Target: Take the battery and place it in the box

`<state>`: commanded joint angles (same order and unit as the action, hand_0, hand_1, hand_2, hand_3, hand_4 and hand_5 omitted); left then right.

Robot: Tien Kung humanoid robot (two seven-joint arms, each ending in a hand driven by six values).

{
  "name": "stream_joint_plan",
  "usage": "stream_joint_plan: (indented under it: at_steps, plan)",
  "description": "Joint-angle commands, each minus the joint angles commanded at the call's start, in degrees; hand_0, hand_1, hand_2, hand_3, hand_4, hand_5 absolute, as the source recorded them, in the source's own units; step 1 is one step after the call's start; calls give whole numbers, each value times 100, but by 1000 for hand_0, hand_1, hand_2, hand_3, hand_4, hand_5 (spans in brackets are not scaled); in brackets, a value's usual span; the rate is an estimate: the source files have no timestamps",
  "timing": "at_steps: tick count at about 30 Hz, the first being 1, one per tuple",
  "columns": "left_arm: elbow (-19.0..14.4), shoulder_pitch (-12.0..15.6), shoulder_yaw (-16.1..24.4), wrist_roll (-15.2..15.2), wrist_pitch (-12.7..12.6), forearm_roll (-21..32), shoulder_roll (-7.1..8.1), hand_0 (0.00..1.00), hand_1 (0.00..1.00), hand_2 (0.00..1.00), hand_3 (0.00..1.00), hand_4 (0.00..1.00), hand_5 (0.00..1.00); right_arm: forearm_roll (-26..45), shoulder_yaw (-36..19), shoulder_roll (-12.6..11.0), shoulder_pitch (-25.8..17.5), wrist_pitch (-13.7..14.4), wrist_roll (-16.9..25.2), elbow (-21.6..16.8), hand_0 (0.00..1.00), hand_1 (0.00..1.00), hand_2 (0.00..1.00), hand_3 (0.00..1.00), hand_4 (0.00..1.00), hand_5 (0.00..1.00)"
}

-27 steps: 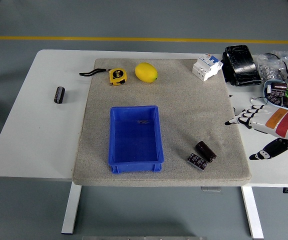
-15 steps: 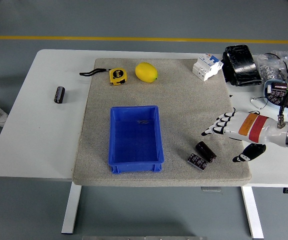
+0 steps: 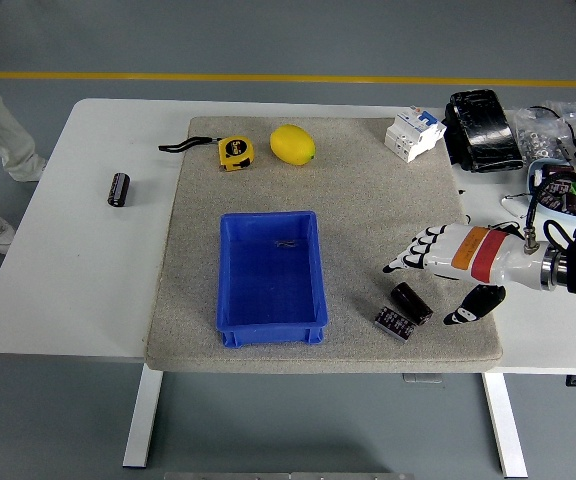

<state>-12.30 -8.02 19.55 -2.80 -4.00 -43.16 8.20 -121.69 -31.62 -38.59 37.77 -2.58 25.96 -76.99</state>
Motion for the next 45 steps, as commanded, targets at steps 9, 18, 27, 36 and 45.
stream_joint_plan:
  at_steps: [9,18,27,36,45]
  plan:
    - [-13,-12,83,-45,30,-127,-1,767,731,754,571,622,523,-76,155,317,51,25,-17,515,869,817,852,915,998,139]
    - [-42,-42,112,-83,59,-192,-18,771,732,754,570,623,525,-131,43,455,-21,-6,-52,868,868,811,848,896,998,137]
    - [-48,-49,143,-102,74,-244,-16,771,730,750,571,623,524,-157,73,582,-15,-70,-102,1004,865,807,843,890,989,137]
    - [-60,-44,164,-118,86,-275,-4,770,731,749,571,623,525,-161,31,731,-36,-122,-162,1031,863,805,841,887,989,140]
    - [-71,-31,208,-142,99,-325,5,773,729,748,571,621,526,-143,65,779,-71,-147,-190,1044,804,723,762,818,970,161]
